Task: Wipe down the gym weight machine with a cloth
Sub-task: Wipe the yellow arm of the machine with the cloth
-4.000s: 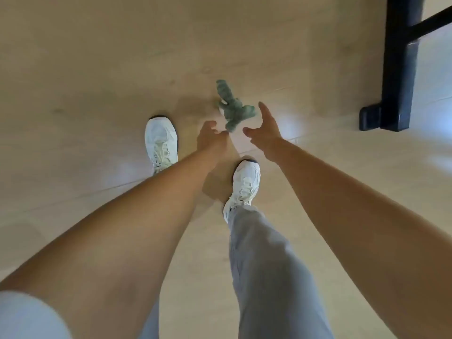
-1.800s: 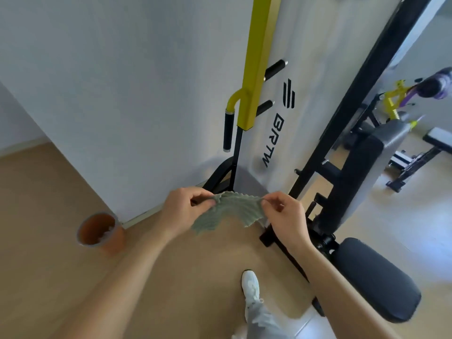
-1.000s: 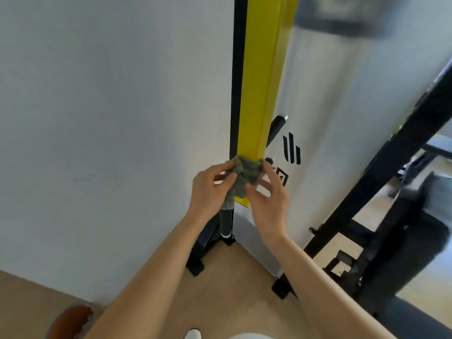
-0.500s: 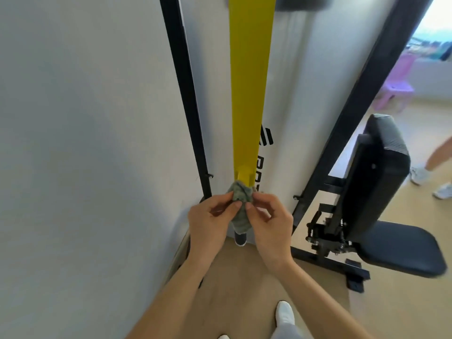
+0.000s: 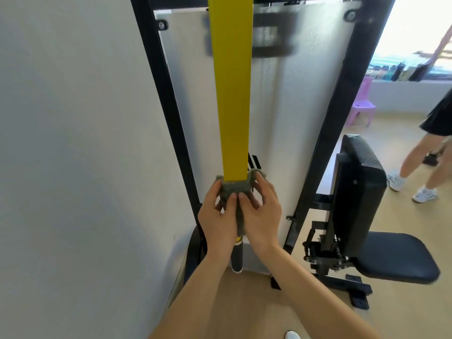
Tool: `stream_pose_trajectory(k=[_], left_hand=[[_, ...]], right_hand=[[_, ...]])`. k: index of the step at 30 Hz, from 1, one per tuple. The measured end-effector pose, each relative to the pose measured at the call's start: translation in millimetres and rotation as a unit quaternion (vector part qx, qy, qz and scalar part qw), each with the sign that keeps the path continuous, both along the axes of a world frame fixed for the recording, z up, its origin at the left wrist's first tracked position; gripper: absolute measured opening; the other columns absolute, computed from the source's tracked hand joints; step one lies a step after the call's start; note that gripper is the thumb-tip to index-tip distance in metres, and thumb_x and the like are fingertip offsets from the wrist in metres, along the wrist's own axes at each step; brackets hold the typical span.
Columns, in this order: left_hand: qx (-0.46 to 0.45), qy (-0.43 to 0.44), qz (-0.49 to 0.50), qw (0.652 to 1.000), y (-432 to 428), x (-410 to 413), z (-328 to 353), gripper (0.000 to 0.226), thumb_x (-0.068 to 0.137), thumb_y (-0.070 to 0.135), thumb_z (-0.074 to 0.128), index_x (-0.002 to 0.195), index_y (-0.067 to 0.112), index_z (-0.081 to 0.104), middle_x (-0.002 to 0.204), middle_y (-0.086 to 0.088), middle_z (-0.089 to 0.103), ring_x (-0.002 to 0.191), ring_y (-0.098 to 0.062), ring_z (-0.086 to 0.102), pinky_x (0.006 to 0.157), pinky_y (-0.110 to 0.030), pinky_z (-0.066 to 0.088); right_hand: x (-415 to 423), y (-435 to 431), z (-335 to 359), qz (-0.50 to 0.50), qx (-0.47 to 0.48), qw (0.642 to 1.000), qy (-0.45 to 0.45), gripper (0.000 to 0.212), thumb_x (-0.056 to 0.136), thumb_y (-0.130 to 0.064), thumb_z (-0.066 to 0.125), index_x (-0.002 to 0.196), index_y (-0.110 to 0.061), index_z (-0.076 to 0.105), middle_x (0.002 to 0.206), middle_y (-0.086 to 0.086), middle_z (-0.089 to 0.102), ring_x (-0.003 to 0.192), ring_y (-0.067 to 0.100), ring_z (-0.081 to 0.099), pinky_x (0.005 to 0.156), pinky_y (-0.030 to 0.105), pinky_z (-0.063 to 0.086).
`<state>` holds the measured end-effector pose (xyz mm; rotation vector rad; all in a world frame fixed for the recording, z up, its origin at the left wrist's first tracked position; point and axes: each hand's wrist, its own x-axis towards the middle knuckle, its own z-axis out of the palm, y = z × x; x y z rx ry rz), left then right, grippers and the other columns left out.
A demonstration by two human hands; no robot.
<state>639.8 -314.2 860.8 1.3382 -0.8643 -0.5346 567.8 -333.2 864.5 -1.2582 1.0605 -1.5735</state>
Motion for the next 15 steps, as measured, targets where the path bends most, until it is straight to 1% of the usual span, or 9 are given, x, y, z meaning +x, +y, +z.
stream_pose_trajectory(k=[1,3,5,7,9,12,15], left_hand=[[-0.001,-0.005,0.003,1.000,-4.3,4.2,2.5,0.035,0.096,0.014,0.067,0.129,0.026,0.065,0.121,0.008,0.071,0.111,-0.011,0.068,0.096,-0.018,0.053],[-0.011,-0.022,0.003,1.000,-11.7,13.6,9.9,0.032,0.096,0.017,0.068,0.127,0.023,0.067,0.118,0.004,0.073,0.107,-0.013,0.069,0.096,-0.019,0.051],[-0.026,-0.032,-0.008,0.999,-15.6,21.2,19.5,0.031,0.094,0.017,0.069,0.124,0.027,0.067,0.117,0.005,0.073,0.104,-0.011,0.070,0.094,-0.017,0.052],[-0.045,-0.038,-0.017,0.998,-17.5,26.7,30.6,0.032,0.093,0.016,0.070,0.122,0.030,0.066,0.115,0.007,0.073,0.104,-0.007,0.069,0.089,-0.012,0.053],[-0.065,-0.043,-0.019,0.997,-20.9,31.6,43.2,0.032,0.091,0.015,0.072,0.120,0.028,0.066,0.113,0.006,0.073,0.103,-0.006,0.069,0.085,-0.011,0.053],[-0.088,-0.040,-0.019,0.995,-28.4,37.3,64.3,0.032,0.089,0.013,0.074,0.117,0.028,0.066,0.111,0.008,0.072,0.102,-0.003,0.069,0.085,-0.012,0.054],[-0.111,-0.041,-0.013,0.993,-31.6,38.5,82.4,0.031,0.086,0.013,0.077,0.110,0.031,0.067,0.107,0.010,0.072,0.098,0.001,0.068,0.080,-0.009,0.052]], right_hand=[[-0.4,-5.2,1.8,0.004,-0.009,1.000,0.021,0.048,0.092,0.003,0.065,0.135,-0.017,0.057,0.132,-0.004,0.058,0.116,-0.009,0.057,0.088,0.009,0.050],[-2.2,-15.2,6.3,0.010,-0.016,0.999,0.047,0.045,0.092,0.001,0.066,0.132,-0.018,0.061,0.128,-0.004,0.063,0.115,-0.004,0.060,0.090,0.012,0.051],[-4.8,-21.9,14.5,0.015,-0.019,0.998,0.055,0.043,0.091,0.000,0.067,0.131,-0.016,0.063,0.126,-0.002,0.066,0.112,-0.001,0.062,0.089,0.012,0.051],[-7.4,-26.3,26.7,0.023,-0.034,0.998,0.056,0.042,0.091,0.000,0.068,0.129,-0.016,0.064,0.124,-0.002,0.067,0.108,-0.002,0.063,0.086,0.011,0.052],[-9.3,-30.7,41.5,0.034,-0.051,0.997,0.049,0.042,0.091,0.000,0.068,0.128,-0.018,0.063,0.121,-0.005,0.068,0.107,-0.003,0.064,0.087,0.013,0.053],[-11.5,-36.9,63.0,0.052,-0.059,0.997,0.015,0.043,0.089,0.000,0.071,0.126,-0.018,0.061,0.117,-0.009,0.070,0.107,0.001,0.067,0.086,0.015,0.054],[-13.1,-40.0,77.5,0.065,-0.069,0.995,-0.016,0.041,0.086,0.003,0.073,0.122,-0.013,0.061,0.115,-0.003,0.073,0.107,0.009,0.070,0.089,0.025,0.057]])
